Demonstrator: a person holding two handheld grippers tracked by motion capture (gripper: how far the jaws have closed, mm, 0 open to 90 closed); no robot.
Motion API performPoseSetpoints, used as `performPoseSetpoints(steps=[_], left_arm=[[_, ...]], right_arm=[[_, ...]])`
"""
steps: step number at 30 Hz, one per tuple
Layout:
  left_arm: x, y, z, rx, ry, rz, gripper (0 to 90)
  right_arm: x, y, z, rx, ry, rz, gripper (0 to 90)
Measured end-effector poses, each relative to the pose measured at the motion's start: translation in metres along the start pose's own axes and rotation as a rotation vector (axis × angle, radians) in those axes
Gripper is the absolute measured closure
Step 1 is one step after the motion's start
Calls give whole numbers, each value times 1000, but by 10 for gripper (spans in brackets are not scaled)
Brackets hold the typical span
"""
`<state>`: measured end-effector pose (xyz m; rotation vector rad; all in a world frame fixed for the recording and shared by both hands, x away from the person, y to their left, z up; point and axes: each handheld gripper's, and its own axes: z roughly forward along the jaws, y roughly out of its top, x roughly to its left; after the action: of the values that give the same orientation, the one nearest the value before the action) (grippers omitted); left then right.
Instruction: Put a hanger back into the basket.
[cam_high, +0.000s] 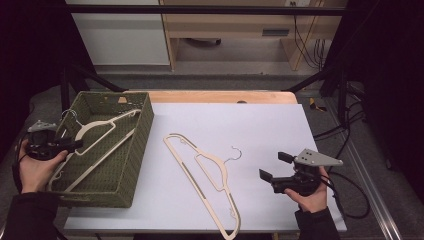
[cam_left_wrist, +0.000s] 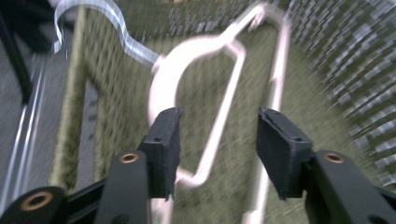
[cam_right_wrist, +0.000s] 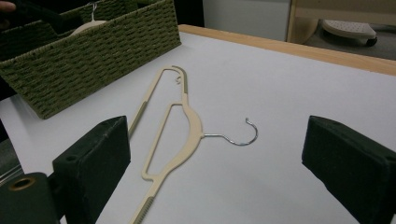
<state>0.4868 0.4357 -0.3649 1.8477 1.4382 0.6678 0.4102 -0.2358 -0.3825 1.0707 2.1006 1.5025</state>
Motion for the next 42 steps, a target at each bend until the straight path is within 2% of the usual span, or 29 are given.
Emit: performPoseSetpoints(steps=[3, 5, 7, 11, 13, 18, 21, 26, 28, 30, 34, 37, 39, 42], left_arm=[[-12, 9, -17, -98, -37, 0, 445], [-22, 14, -26, -163, -60, 6, 384], [-31, 17, -32, -198, -84, 11, 309], [-57, 23, -40, -240, -139, 61, 208], [-73, 23, -42, -263, -180, 84, 170], [-116, 20, -39, -298, -282, 149, 126], [-141, 15, -34, -316, -337, 173, 119], [-179, 4, -20, -311, -404, 208, 121], [-193, 1, -11, -286, -408, 239, 123], [-204, -2, -4, -271, -435, 245, 125], [-223, -10, 6, -243, -466, 262, 124], [-233, -18, 9, -233, -496, 272, 130], [-239, -23, 11, -223, -497, 291, 130], [-245, -30, 16, -203, -527, 289, 136]], right_arm=[[0, 0, 0, -3, 1, 0, 85], [1, 0, 0, -3, 3, 4, 85], [1, 0, 1, -3, 8, 4, 85], [3, -1, 5, 15, 9, 9, 90], [5, -2, 9, 28, 7, 14, 96], [8, -6, 20, 76, 7, 16, 97], [11, -9, 26, 101, 9, 14, 103], [17, -15, 37, 152, 13, 11, 117], [18, -18, 41, 174, 9, 11, 125], [21, -22, 45, 193, 12, 10, 126], [26, -28, 54, 232, 8, 12, 131], [30, -33, 62, 260, 14, 7, 140], [33, -37, 67, 274, 19, 11, 152], [39, -43, 76, 310, 22, 4, 172]])
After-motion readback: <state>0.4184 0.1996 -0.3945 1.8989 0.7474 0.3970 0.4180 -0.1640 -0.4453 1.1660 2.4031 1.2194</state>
